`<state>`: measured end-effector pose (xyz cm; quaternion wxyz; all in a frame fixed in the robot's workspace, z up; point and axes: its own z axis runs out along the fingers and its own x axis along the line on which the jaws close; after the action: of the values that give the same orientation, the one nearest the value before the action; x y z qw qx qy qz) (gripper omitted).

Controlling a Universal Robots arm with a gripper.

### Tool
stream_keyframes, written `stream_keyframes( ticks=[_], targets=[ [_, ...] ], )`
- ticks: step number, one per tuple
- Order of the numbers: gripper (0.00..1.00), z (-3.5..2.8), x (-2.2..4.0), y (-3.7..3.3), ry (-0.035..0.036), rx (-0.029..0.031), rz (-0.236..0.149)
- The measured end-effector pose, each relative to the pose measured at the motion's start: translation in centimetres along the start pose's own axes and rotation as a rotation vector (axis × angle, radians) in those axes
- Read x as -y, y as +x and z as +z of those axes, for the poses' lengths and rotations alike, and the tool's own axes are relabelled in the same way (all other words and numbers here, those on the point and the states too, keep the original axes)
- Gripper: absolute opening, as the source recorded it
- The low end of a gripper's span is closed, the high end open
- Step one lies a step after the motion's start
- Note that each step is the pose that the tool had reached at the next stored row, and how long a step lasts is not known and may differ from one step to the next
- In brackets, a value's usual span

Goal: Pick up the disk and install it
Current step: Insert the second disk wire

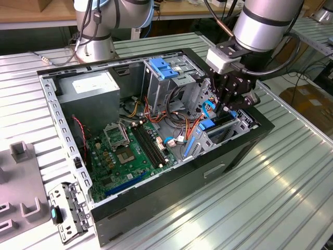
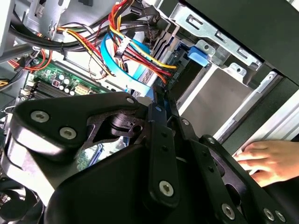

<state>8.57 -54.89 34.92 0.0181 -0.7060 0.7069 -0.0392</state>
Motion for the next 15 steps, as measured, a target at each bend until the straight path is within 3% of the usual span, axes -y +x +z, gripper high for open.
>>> stream_keyframes(
  ticks=[6,15],
  targets=[
    [0.16,0.09,-0.02,0.20,0.0041,0.0011,0.003],
    [0.16,0.39,-0.05,0.21,0.0044,0.0056,0.004]
  ],
)
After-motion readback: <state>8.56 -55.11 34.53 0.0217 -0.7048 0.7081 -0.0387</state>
